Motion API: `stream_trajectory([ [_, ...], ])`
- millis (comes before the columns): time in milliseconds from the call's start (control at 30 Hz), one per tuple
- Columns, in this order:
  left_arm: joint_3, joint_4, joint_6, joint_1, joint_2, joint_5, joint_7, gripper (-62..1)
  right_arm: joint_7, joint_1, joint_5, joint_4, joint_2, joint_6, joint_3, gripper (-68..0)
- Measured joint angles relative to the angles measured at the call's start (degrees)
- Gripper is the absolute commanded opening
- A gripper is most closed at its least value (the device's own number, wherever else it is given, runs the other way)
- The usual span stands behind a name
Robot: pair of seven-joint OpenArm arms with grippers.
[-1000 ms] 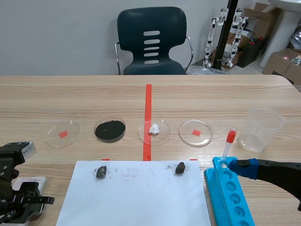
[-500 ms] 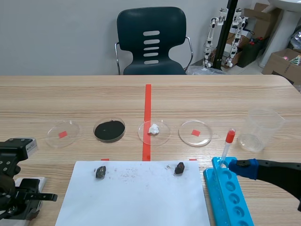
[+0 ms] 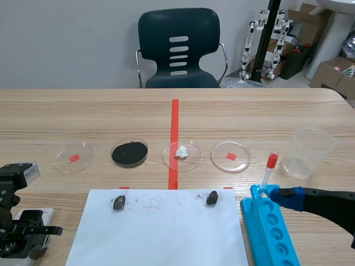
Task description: Rub the mineral on the streak plate below the first streak
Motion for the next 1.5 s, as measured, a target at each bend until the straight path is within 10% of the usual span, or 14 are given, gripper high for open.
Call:
stream_trajectory([
  [1500, -1.1, 3.2, 3.3, 2.9, -3.9, 3.0, -5.0, -50.9, 0.0, 0.0, 0.0, 0.0, 0.0, 0.0, 0.0, -6.9],
])
